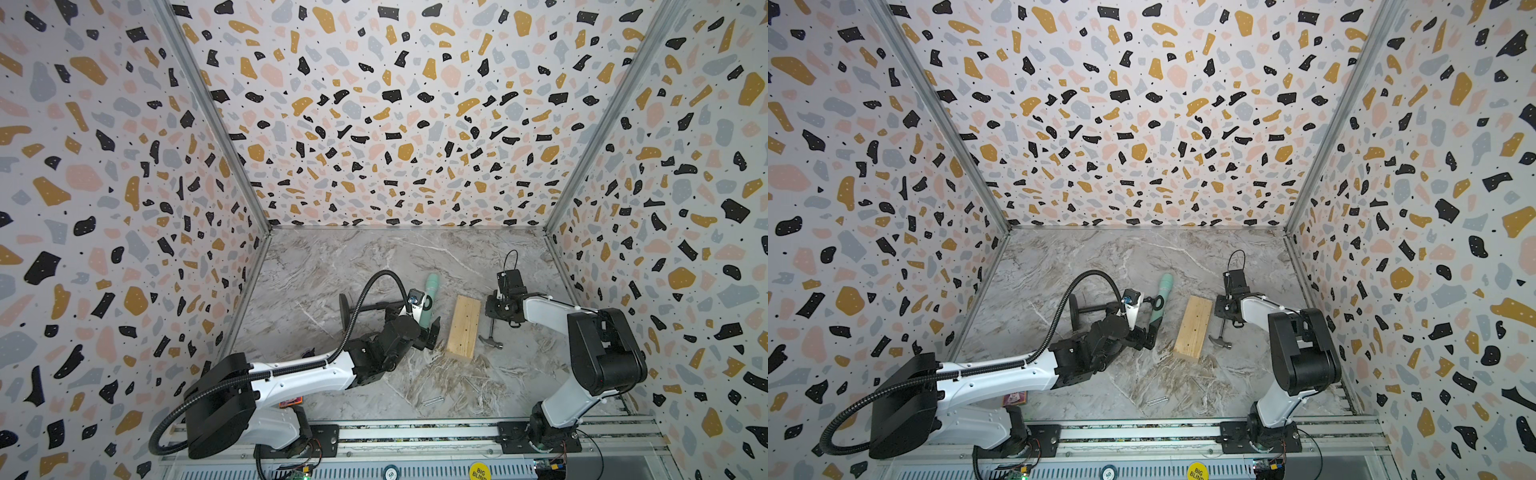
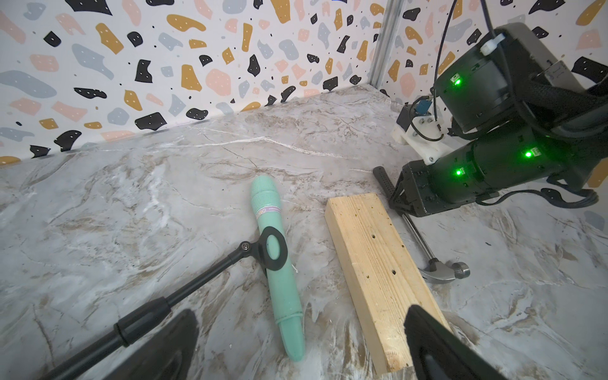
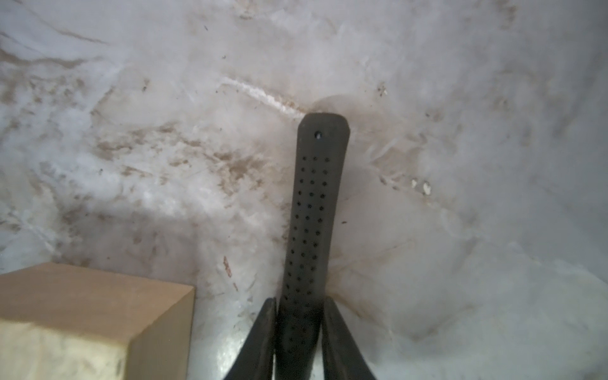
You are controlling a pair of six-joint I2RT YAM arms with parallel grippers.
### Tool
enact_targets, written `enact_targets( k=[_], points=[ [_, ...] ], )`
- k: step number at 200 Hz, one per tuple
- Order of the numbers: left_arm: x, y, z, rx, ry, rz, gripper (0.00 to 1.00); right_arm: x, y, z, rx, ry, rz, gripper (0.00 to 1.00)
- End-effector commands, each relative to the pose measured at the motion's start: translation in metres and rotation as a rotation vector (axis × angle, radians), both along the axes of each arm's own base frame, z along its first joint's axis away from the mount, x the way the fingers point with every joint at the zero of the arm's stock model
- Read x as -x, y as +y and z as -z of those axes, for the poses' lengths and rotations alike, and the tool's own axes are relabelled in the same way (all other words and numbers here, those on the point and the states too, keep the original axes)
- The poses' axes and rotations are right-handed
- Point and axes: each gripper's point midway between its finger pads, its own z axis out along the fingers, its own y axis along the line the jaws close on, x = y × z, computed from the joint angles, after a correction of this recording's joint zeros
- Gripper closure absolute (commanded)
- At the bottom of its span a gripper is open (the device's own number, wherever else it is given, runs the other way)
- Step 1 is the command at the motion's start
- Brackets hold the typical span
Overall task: Use a claw hammer to pull out a nail
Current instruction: Place the hammer at the center of the board.
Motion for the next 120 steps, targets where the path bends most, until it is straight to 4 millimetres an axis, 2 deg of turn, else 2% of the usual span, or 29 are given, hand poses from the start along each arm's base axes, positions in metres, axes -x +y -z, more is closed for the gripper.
enact_targets(
  k=[1,29,42,69,83,96,99,101,103,120],
  points=[
    [-0.002,0.008,-0.007,0.020,-0.013,-0.026,0.00,-0.006,0.000,-0.018,-0.017,-0.050,0.006,0.74],
    [-0.005,0.011,-0.018,0.035,-0.030,-0.035,0.00,-0.010,-0.002,-0.037,-0.020,-0.100,0.011,0.73],
    [-0.005,0.016,-0.023,0.021,-0.037,-0.044,0.00,-0.012,-0.002,-0.053,-0.026,-0.146,0.011,0.57],
    [-0.009,0.033,-0.039,-0.003,-0.082,-0.104,0.00,-0.019,-0.001,-0.093,-0.038,-0.269,0.007,0.54],
    [-0.012,0.045,-0.045,-0.012,-0.106,-0.143,0.00,-0.023,-0.003,-0.115,-0.027,-0.330,0.002,0.48],
    [-0.014,0.057,-0.051,-0.023,-0.124,-0.171,0.00,-0.026,-0.005,-0.133,-0.012,-0.377,-0.005,0.32],
    [-0.015,0.060,-0.053,-0.024,-0.129,-0.178,0.00,-0.027,-0.005,-0.137,-0.008,-0.388,-0.006,0.19],
    [-0.015,0.061,-0.054,-0.024,-0.132,-0.183,0.00,-0.027,-0.005,-0.140,-0.006,-0.392,-0.008,0.05],
    [-0.016,0.063,-0.055,-0.025,-0.134,-0.187,0.00,-0.028,-0.006,-0.142,-0.004,-0.399,-0.008,0.00],
    [-0.019,0.081,-0.069,-0.036,-0.161,-0.235,0.00,-0.033,-0.007,-0.161,0.015,-0.445,-0.018,0.01]
  ],
)
